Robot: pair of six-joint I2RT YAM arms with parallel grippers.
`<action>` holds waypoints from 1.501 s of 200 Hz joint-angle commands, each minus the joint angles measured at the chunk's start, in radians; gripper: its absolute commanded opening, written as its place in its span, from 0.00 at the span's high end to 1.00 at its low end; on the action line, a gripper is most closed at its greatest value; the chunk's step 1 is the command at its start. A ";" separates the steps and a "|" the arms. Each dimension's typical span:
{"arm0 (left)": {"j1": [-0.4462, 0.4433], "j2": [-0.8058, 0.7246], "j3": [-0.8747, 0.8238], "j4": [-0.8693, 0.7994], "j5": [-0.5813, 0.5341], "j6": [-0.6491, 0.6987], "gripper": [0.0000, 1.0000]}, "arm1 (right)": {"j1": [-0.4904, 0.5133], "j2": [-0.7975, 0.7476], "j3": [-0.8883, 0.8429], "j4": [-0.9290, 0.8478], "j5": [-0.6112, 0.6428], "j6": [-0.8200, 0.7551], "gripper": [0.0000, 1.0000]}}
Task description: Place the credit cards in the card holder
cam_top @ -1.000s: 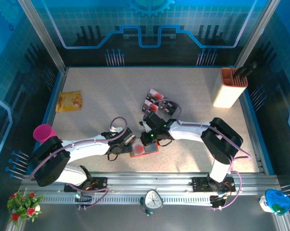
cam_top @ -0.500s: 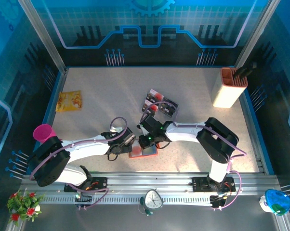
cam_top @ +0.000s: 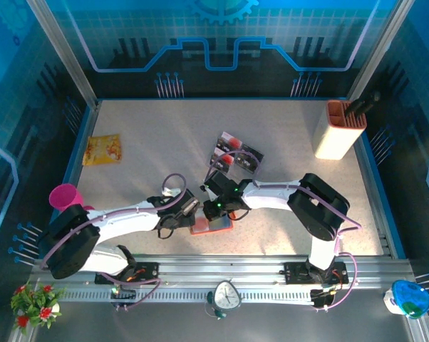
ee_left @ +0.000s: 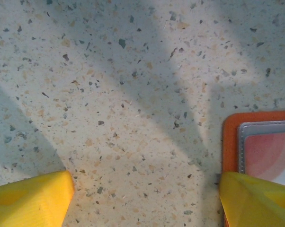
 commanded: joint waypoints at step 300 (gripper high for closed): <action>-0.152 0.038 0.151 0.068 0.039 0.007 0.01 | -0.155 -0.084 -0.149 0.076 -0.101 -0.019 0.93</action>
